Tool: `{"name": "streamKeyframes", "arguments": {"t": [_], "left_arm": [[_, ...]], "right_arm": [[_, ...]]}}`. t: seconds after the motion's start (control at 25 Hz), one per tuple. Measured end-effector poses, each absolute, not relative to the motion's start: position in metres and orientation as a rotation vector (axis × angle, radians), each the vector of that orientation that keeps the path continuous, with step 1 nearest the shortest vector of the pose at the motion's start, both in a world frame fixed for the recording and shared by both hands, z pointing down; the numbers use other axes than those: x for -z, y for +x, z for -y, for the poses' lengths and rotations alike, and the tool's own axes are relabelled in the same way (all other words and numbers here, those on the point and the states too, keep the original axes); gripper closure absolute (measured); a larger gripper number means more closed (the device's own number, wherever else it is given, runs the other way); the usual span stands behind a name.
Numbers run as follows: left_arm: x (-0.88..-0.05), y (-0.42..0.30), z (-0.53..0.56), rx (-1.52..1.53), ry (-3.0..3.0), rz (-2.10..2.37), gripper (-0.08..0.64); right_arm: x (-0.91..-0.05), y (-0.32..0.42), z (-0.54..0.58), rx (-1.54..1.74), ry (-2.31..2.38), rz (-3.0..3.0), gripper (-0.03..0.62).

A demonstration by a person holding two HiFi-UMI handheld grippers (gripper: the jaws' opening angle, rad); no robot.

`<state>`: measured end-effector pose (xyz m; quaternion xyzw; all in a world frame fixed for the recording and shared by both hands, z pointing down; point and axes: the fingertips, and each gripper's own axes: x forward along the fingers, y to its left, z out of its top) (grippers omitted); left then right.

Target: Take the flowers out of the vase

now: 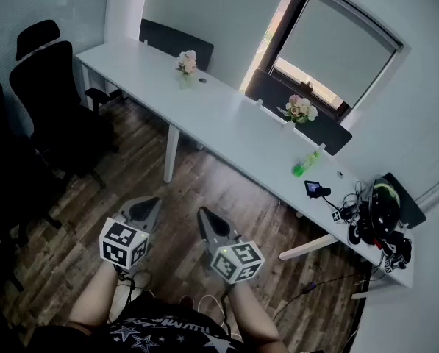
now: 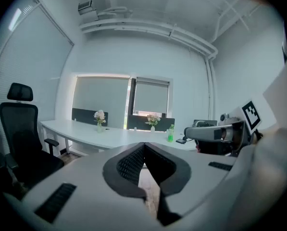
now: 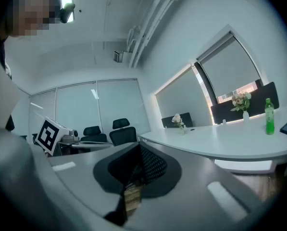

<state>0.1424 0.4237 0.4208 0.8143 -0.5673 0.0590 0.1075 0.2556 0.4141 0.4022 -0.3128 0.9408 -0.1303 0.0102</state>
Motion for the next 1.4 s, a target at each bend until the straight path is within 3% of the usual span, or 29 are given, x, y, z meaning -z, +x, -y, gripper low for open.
{"name": "streamKeyframes", "arguments": {"t": [0.48,0.72,1.4], "left_arm": [[-0.417,0.148,-0.422,-0.145,2.415,1.708,0.551],[-0.43,0.134,-0.449,-0.013,2.349,1.648,0.551],[-0.445,0.062,-0.426,-0.026,2.334,1.668,0.551]], "right_arm": [[-0.405,0.259,-0.401,0.353,-1.025,-2.952,0.591],[-0.417,0.243,-0.408,0.317,-0.993,-2.991,0.591],[-0.445,0.188,-0.375,0.387,-1.081,-2.976,0.591]]}}
